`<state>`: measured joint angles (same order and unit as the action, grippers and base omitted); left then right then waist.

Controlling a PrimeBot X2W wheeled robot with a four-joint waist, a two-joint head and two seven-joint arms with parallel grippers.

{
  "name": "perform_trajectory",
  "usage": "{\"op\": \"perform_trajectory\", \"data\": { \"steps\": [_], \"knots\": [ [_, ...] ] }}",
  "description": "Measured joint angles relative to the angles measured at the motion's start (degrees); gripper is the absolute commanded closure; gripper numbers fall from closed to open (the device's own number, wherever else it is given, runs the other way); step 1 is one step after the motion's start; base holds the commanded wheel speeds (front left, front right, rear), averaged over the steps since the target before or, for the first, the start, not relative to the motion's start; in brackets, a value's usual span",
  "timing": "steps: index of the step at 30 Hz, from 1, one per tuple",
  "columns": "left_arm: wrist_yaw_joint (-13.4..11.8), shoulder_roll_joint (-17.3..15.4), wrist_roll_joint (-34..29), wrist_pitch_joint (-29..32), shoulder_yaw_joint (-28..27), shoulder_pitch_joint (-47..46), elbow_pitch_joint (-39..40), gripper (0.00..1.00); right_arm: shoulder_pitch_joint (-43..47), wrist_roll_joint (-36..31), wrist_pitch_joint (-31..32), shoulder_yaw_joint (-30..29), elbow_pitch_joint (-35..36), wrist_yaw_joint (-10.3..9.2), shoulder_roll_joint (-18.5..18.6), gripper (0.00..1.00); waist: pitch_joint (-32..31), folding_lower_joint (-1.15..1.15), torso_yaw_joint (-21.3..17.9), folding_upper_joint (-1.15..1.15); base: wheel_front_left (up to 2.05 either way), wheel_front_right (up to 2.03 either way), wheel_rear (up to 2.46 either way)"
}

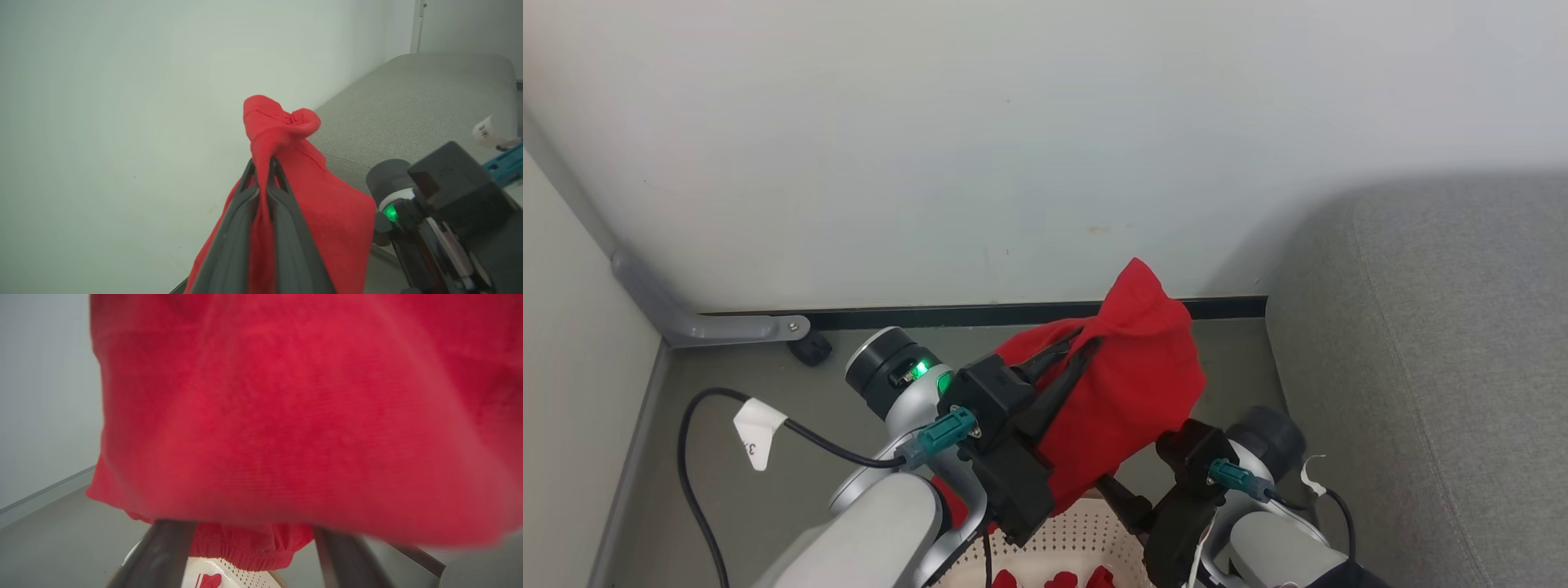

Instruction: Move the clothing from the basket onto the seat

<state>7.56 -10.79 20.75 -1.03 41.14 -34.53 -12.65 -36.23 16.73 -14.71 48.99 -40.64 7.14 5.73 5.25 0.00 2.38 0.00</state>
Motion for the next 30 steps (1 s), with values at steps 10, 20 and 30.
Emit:
{"op": "perform_trajectory", "data": {
  "steps": [10,20,30],
  "knots": [
    [-0.04,-0.94,0.82,1.24,-1.27,-0.2,0.26,1.0,-1.98,4.21,0.0,3.38,-1.11,0.0,0.26,1.0,0.38,0.0,-0.2,0.0,0.0,0.0,0.0],
    [-1.26,-2.29,1.42,1.87,-2.38,1.18,0.3,1.0,-0.65,8.44,0.0,2.19,0.64,0.0,4.23,1.0,0.62,0.0,-2.64,0.0,0.0,0.0,0.0],
    [-1.58,-1.66,3.21,1.82,-2.48,2.25,0.65,0.0,0.63,10.55,0.01,-2.05,3.65,0.0,5.72,1.0,0.65,0.0,-4.99,0.0,0.0,0.0,0.0]
  ]
}}
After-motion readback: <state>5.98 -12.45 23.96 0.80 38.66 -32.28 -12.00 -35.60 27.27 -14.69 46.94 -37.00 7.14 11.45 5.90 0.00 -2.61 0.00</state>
